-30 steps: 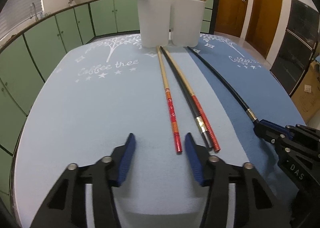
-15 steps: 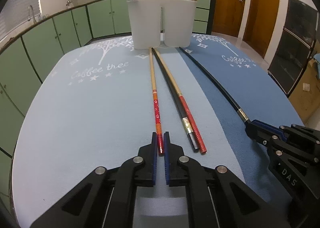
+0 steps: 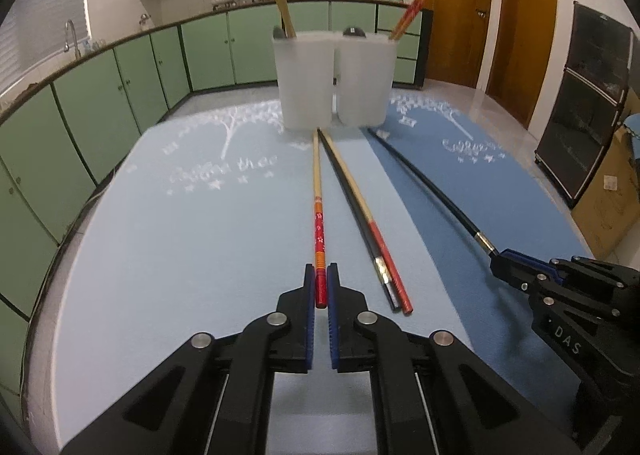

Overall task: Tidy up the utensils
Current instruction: 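Lift both chopsticks over the white holder and open both tools to drop them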

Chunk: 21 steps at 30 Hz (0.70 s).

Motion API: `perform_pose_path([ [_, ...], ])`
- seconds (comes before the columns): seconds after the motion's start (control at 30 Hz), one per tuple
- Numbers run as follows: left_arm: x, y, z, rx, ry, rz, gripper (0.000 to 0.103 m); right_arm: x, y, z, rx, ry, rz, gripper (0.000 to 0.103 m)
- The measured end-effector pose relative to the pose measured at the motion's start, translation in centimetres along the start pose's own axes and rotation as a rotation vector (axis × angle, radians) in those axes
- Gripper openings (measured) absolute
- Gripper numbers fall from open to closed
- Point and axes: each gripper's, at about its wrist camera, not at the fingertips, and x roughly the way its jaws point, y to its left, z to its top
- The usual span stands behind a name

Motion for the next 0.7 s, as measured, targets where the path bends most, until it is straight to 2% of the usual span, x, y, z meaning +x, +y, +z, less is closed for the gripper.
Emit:
perform_pose_path([
  [0.4,-4.5,1.1,3.0,-0.030,-0.125,0.000,0.005,-4.2,0.0,2.7,0.009,-0.086,0.022,0.006],
  [0.7,-7.7,1.6,6.4,-0.026,-0.230,-0.014,0.005,-8.3,0.2,6.9,-0.020,-0.191,0.041,0.006],
])
